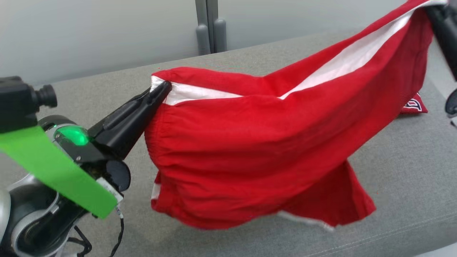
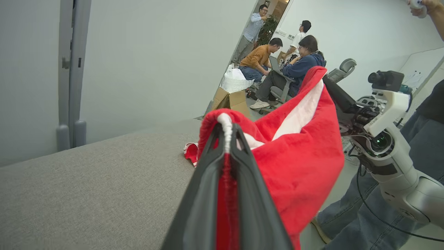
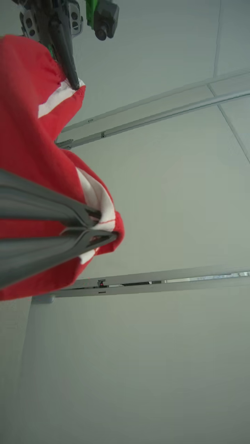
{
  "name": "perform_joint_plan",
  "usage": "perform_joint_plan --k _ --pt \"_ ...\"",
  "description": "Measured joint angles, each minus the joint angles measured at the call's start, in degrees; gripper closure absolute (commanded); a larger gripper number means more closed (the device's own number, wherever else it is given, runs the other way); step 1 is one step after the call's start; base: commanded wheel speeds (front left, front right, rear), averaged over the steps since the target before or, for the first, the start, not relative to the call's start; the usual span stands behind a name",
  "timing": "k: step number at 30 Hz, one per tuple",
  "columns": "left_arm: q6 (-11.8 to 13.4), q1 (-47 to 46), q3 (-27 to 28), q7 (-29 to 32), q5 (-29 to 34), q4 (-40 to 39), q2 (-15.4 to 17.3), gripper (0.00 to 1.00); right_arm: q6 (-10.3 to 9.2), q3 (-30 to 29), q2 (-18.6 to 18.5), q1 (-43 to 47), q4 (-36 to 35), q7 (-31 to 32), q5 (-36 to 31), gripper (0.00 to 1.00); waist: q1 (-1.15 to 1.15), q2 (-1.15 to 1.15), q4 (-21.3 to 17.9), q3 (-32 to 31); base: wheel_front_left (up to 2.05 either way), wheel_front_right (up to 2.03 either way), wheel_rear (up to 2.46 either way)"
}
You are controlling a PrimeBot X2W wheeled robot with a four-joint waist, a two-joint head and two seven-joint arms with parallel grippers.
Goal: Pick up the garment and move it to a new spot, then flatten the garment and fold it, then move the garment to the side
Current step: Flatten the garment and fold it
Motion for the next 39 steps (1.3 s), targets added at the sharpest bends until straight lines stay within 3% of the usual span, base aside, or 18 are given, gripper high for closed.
perform_joint_plan --k 2,5,9,14,17,21,30,39 --pt "0.2 -0.7 -0.3 2.2 -1.5 3.8 -0.2 1.00 0.10 2.8 1.2 0.0 2.3 2.6 2.3 1.00 0.00 0.00 0.0 1.1 0.00 0.00 0.00" --pt "0.5 -3.4 -2.1 5.4 -0.9 12.8 0.1 1.00 0.37 8.0 6.1 -0.6 6.8 6.6 5.4 1.00 0.00 0.00 0.4 3.1 0.00 0.00 0.00" --pt "0.5 -12.4 -1.5 5.0 5.6 24.4 -0.3 1.00 -1.23 8.1 11.6 -11.4 14.4 8.7 3.7 1.00 0.00 0.00 1.1 5.9 0.00 0.00 0.00" --pt "0.5 -31.4 -0.4 -0.9 14.3 25.8 -4.3 1.00 -2.08 2.6 13.8 -31.4 16.7 7.9 -3.2 1.00 0.00 0.00 2.1 9.5 0.00 0.00 0.00" --pt "-0.4 -33.1 -1.1 -2.7 16.0 24.5 -4.8 1.00 -1.99 4.4 14.7 -34.5 16.0 8.0 -4.5 1.00 0.00 0.00 2.6 11.7 0.00 0.00 0.00" --pt "-3.5 -27.5 -2.2 -5.6 16.5 25.3 -4.5 1.00 -1.69 9.9 16.1 -29.7 17.1 8.0 -6.0 1.00 0.00 0.00 2.9 14.8 0.00 0.00 0.00" --pt "-6.2 1.6 -3.5 -15.4 15.1 35.0 -5.8 1.00 -1.52 17.8 16.3 -1.7 29.0 4.1 -6.3 1.00 0.00 0.00 1.4 18.0 0.00 0.00 0.00" --pt "-8.2 13.2 -3.4 -26.0 13.9 37.4 -10.5 1.00 0.13 19.9 15.1 8.2 32.5 -0.6 -6.7 1.00 0.00 0.00 1.3 15.9 0.00 0.00 0.00"
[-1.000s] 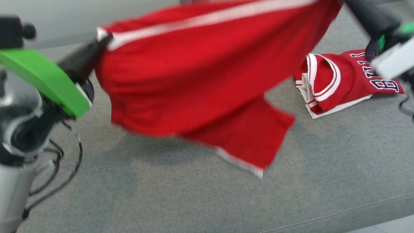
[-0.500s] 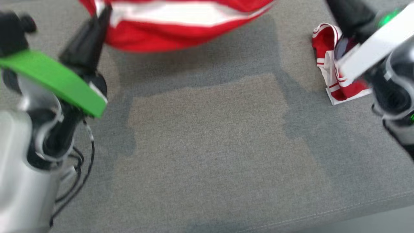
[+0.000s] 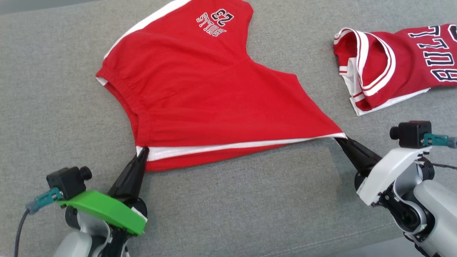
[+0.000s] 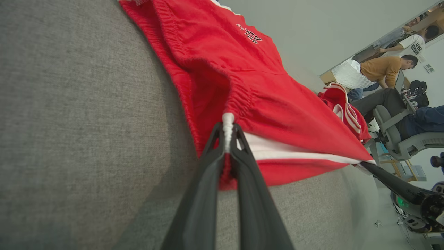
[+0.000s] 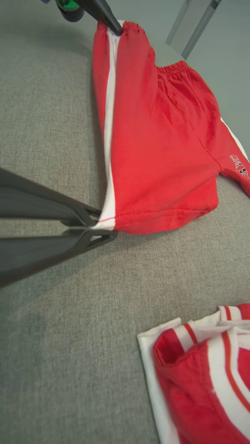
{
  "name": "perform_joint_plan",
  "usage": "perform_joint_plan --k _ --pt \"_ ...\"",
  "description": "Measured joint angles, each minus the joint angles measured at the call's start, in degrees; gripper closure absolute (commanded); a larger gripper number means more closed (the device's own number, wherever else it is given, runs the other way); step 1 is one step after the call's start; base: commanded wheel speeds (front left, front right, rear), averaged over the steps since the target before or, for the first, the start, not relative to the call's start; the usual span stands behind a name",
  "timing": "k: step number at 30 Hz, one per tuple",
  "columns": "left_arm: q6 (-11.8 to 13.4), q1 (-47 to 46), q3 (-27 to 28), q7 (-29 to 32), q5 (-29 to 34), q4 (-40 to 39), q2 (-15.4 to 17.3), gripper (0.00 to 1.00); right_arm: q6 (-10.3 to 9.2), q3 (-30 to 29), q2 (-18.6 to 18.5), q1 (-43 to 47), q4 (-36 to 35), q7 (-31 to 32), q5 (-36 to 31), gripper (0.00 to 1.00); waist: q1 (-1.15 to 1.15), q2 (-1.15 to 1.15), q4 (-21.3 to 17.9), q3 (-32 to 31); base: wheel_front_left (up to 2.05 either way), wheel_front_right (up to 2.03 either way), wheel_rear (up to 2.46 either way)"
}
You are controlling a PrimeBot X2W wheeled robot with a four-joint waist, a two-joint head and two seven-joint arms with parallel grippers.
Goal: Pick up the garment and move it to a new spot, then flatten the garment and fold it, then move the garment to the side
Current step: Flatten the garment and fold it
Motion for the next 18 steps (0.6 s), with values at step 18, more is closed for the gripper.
perform_joint_plan --k 18 --pt "-0.4 18.1 -4.0 -0.7 -3.4 -10.4 0.5 1.00 1.96 -6.4 -12.0 10.7 -14.2 -1.3 6.6 1.00 0.00 0.00 5.5 -5.1 0.00 0.00 0.00"
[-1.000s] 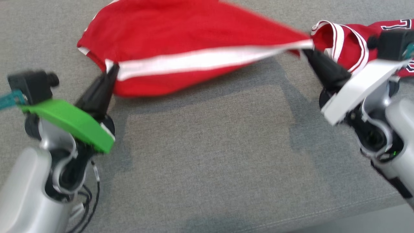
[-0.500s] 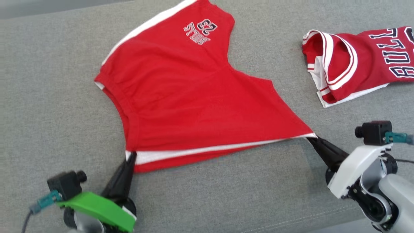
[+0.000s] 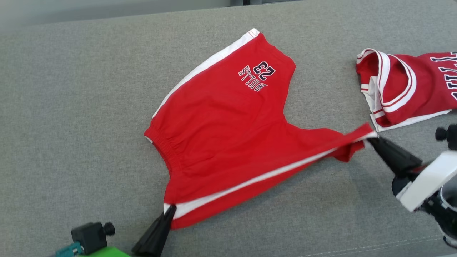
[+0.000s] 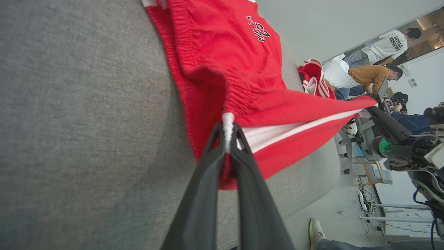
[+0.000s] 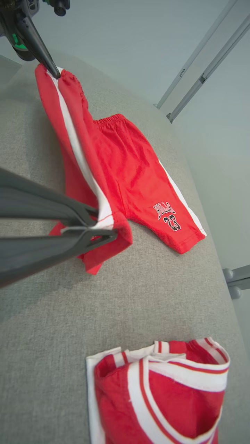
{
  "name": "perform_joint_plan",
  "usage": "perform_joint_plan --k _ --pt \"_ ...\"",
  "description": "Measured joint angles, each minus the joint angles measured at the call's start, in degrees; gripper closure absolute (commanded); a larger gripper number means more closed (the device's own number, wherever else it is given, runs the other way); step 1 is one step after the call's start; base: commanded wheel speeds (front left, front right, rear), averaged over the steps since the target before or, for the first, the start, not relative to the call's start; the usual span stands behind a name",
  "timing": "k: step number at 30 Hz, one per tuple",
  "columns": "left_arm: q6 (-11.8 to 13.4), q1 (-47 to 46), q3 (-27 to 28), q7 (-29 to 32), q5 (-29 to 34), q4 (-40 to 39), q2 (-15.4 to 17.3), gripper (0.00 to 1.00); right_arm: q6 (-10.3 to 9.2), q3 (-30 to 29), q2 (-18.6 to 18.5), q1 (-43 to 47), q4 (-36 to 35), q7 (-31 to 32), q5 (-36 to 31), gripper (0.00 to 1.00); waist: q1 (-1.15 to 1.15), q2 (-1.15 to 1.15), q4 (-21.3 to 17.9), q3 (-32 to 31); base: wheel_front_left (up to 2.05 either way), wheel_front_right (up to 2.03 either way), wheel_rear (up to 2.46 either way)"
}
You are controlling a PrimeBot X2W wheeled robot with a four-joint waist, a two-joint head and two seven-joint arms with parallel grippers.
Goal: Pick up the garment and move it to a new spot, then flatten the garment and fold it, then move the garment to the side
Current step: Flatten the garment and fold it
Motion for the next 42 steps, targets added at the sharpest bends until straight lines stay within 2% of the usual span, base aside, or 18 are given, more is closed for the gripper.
perform_joint_plan --k 5,10,17,20,24,29,34,42 --pt "0.0 -8.5 0.1 4.4 -1.0 -4.8 0.6 1.00 0.19 -2.9 0.1 -9.6 -0.8 2.4 0.8 1.00 0.00 0.00 0.5 2.7 0.00 0.00 0.00" --pt "1.0 -18.0 -1.5 9.8 0.3 -5.6 1.9 1.00 -1.07 -5.1 1.3 -17.3 2.1 5.7 3.1 1.00 0.00 0.00 1.9 5.9 0.00 0.00 0.00" --pt "4.1 -28.5 -1.6 14.0 0.8 -5.1 -0.8 1.00 -2.66 -5.3 1.5 -26.8 6.2 10.3 1.5 1.00 0.00 0.00 5.3 10.4 0.00 0.00 0.00" --pt "4.6 -31.5 -1.6 15.5 -0.2 -3.5 -2.5 1.00 -3.04 -4.7 1.4 -30.2 7.3 12.3 0.0 1.00 0.00 0.00 7.0 12.4 0.00 0.00 0.00" --pt "5.6 -34.9 -1.4 15.8 -1.1 -1.0 -4.7 1.00 -3.12 -3.0 1.1 -34.0 8.2 15.1 -2.5 1.00 0.00 0.00 9.2 15.3 0.00 0.00 0.00" --pt "5.7 -39.4 -0.3 15.1 -1.0 2.4 -7.4 1.00 -3.15 -1.6 2.5 -39.0 10.6 16.5 -4.6 1.00 0.00 0.00 11.9 18.8 0.00 0.00 0.00" --pt "6.4 -41.4 2.4 12.7 -0.8 5.6 -8.8 1.00 -3.05 0.4 4.7 -41.8 13.4 17.2 -6.7 1.00 0.00 0.00 14.1 21.5 0.00 0.00 0.00" --pt "6.6 -42.4 1.2 12.5 -0.8 9.0 -10.2 1.00 -2.49 0.8 6.4 -46.1 17.6 17.3 -9.1 1.00 0.00 0.00 16.2 23.2 0.00 0.00 0.00"
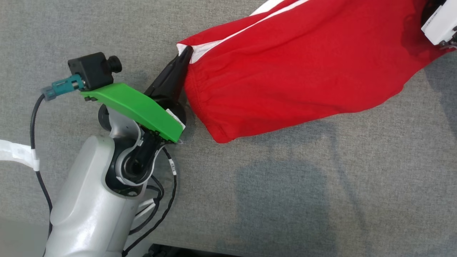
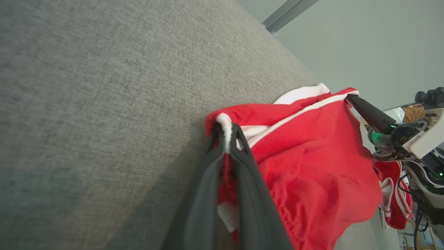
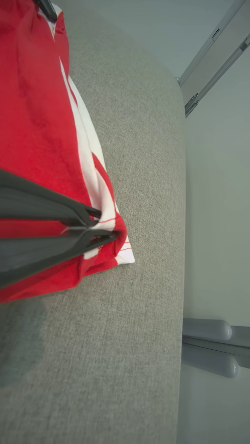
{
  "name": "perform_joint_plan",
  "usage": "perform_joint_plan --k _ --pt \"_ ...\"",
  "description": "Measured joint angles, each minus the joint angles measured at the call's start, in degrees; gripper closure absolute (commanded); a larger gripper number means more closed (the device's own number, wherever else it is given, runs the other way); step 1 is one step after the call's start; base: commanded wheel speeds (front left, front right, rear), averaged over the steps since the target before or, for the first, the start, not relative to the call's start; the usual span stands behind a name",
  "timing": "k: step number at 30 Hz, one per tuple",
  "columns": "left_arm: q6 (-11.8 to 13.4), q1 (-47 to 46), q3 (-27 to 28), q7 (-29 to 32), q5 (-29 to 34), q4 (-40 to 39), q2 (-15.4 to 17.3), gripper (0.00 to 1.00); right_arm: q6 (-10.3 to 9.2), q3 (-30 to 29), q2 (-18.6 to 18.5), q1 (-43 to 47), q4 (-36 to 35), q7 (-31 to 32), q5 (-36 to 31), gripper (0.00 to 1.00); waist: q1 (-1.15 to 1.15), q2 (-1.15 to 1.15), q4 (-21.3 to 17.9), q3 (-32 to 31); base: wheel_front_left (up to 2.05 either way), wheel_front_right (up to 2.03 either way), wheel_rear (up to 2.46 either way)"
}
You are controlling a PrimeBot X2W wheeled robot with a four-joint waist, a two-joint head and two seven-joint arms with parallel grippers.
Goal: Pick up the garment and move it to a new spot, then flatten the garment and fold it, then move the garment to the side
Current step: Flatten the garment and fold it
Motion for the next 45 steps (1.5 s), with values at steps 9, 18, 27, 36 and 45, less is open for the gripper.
perform_joint_plan --k 9,18,27,36,45 --pt "-0.5 -1.2 -0.5 -1.9 0.3 2.6 -0.9 0.95 0.52 1.3 2.0 -2.5 5.3 -2.5 -3.3 0.00 0.00 0.00 0.6 -0.4 0.00 0.00 0.00" --pt "-0.5 -1.5 0.8 -5.7 4.1 3.3 -0.2 0.00 1.81 1.8 4.2 -2.7 7.7 -4.9 -3.8 0.00 0.00 0.00 -0.3 -1.8 0.00 0.00 0.00" --pt "-0.5 -1.3 0.4 -10.1 11.0 0.6 2.7 0.00 2.43 2.2 2.2 -1.6 9.3 -1.8 -1.8 0.00 0.00 0.00 -2.0 -3.5 0.00 0.00 0.00" --pt "-0.5 1.7 -0.9 -14.7 15.8 -1.1 3.5 0.00 2.55 3.4 0.9 2.2 11.6 3.5 2.3 0.00 0.00 0.00 -0.7 -4.7 0.00 0.00 0.00" --pt "-0.3 3.3 -2.4 -17.0 18.8 -1.3 4.7 0.00 2.45 5.0 0.7 2.2 13.6 10.0 3.9 0.51 0.00 0.00 1.7 -6.3 0.00 0.00 0.00"
